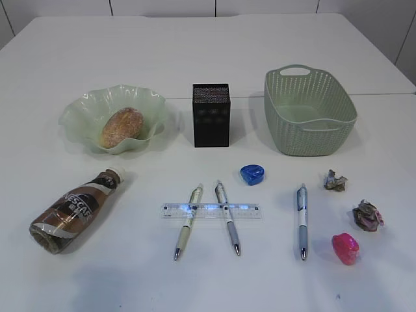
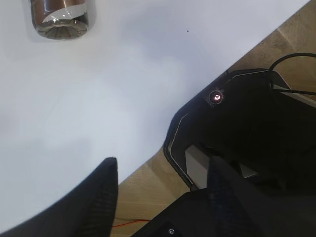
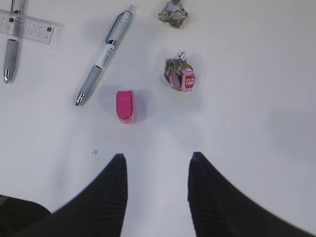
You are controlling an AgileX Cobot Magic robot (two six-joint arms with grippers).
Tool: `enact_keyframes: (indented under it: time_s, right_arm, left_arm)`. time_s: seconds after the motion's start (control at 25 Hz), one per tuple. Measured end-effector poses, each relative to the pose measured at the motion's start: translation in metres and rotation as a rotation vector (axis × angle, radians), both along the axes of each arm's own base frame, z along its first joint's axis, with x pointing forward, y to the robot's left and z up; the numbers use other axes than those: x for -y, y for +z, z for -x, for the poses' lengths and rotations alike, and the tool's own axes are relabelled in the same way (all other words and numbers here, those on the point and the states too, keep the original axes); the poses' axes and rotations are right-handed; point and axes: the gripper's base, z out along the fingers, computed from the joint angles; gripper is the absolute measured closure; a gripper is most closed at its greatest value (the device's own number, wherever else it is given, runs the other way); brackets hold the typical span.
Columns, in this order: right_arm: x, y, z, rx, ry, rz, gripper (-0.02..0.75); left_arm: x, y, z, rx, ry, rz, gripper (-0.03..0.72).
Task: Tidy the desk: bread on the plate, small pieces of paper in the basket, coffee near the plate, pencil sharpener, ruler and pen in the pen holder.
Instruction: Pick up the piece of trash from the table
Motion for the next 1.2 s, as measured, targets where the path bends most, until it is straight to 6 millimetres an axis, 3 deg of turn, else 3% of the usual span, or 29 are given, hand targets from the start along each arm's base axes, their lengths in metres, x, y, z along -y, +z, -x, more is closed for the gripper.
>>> enact_keyframes:
  time_s: [0.4, 1.08, 1.2]
  right_arm:
    - [-0.002, -0.003, -0.033, -0.051, -0.002, 0.018, 0.404]
    - [-0.004, -0.049, -0.063, -0.227, 0.007, 0.062, 0.405]
    - [-0.005, -0.053, -0.075, -0.238, 0.010, 0.070, 0.405]
  left_arm:
    - [0.000, 0.000, 0.000, 0.002, 0.000, -0.003, 0.286]
    - [-0.001, 0.000, -0.001, 0.006, 0.000, -0.013, 0.286]
    - [-0.001, 0.000, -0.001, 0.006, 0.000, -0.013, 0.286]
